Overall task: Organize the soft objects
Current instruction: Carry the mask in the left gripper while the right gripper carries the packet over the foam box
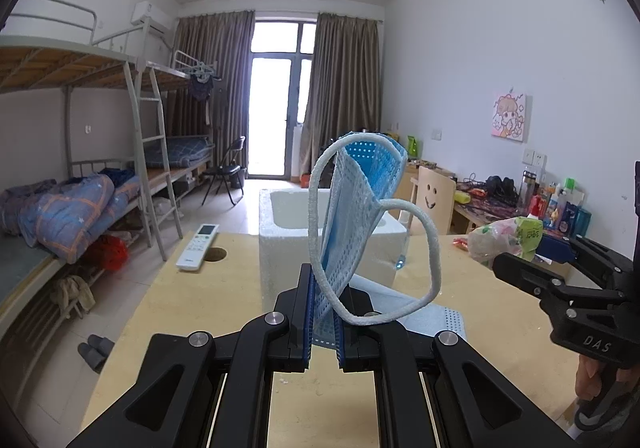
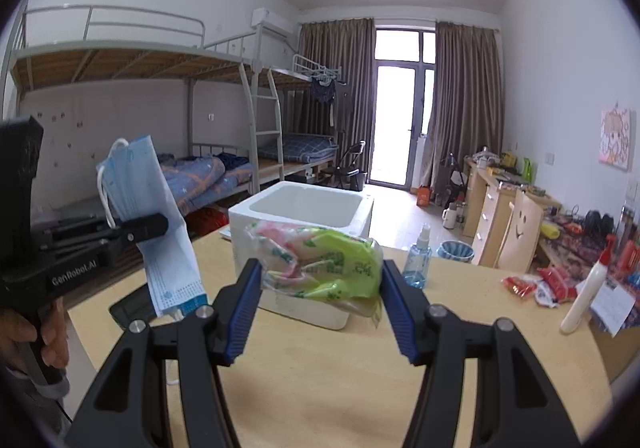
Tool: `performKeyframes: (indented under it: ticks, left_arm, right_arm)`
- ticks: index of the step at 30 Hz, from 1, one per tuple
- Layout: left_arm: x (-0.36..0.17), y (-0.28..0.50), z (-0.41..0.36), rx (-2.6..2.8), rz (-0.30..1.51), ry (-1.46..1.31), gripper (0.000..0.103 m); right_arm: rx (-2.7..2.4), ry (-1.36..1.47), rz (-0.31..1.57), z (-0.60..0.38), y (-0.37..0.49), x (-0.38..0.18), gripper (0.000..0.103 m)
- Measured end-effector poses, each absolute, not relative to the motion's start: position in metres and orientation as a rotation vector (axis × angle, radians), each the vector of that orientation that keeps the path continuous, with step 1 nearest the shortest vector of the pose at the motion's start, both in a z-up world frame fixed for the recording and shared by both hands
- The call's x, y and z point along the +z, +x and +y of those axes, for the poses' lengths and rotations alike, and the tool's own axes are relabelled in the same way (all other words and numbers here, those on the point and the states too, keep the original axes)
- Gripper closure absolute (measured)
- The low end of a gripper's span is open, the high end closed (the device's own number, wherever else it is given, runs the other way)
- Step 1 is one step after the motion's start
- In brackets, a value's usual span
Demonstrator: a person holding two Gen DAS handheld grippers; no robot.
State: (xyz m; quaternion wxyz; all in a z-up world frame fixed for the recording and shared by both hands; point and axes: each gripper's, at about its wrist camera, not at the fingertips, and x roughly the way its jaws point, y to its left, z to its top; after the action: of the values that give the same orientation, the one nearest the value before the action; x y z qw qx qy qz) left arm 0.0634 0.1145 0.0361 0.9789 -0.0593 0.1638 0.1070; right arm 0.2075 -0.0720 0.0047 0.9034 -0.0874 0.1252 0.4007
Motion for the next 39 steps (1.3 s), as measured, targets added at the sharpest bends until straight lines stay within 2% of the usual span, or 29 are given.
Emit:
performKeyframes:
  ticks: [9,24,39]
  left_arm:
    - [0.04,0.077,0.115,0.213,0.33,-0.125,0.094]
    - [0.075,0.12,0.134,0.167,0.337,-0.121,0.094]
    - [0.081,0.177,0.153,0.181,0.366,-0.091,0.094]
  right_arm:
    - [0.812,-0.283,0.219,-0.05,0.208,0.014,0.04]
    - [0.804,-0.274,0.245,-0.027,0.245,0.031,0.04]
    - [0.838,-0.274,0.272,0.002,0.285,0.04,0.04]
